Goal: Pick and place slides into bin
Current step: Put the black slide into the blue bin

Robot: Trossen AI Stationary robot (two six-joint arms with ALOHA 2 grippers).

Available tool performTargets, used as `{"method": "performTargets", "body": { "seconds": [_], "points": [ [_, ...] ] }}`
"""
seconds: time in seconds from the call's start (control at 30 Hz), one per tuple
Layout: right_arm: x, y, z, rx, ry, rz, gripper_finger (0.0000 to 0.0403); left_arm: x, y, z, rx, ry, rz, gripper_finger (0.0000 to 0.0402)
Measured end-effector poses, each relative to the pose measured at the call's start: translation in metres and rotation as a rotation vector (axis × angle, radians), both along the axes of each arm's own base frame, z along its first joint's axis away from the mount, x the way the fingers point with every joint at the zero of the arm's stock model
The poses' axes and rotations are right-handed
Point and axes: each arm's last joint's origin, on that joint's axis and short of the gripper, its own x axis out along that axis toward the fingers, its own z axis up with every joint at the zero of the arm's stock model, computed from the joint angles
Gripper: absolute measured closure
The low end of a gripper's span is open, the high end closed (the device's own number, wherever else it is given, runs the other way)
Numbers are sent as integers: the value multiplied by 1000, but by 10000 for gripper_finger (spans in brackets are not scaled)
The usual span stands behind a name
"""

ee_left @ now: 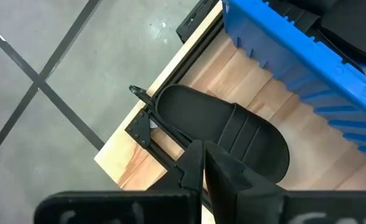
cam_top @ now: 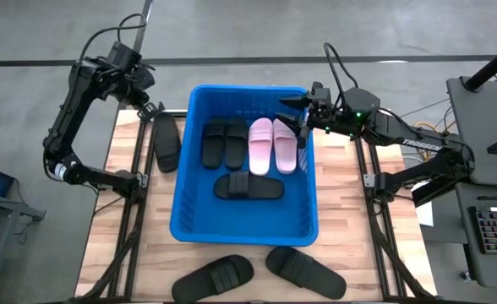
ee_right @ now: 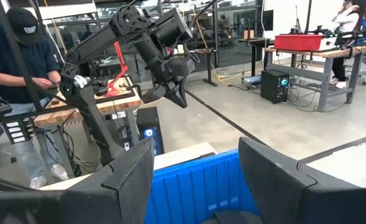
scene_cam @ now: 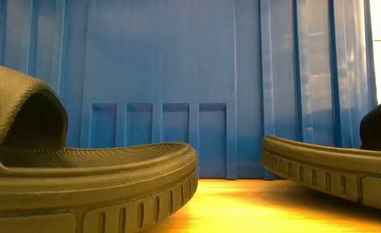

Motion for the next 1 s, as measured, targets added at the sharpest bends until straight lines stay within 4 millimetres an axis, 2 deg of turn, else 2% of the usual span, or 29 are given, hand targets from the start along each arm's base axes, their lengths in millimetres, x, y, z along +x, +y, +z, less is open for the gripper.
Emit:
{"method": "performTargets", "body": {
  "seconds": [0.23,0.4,0.5,0.6,0.8,0.9,1.0],
  "points": [
    [0,0,0,0,0,0,179,0,0,0,-1,-3,-1,401],
    [0,0,0,0,0,0,179,5,7,-1,-1,-81,40,390],
    [0,0,0,0,0,0,179,11,18,-7,-21,-67,32,353],
    [0,0,0,0,0,0,179,20,35,-19,-80,-43,56,294],
    [0,0,0,0,0,0,179,42,75,-59,-277,44,108,174],
    [0,0,0,16,-4,0,179,49,88,-81,-392,139,48,139],
    [0,0,-1,27,-1,0,179,53,96,-99,-454,169,15,127]
  ]
}}
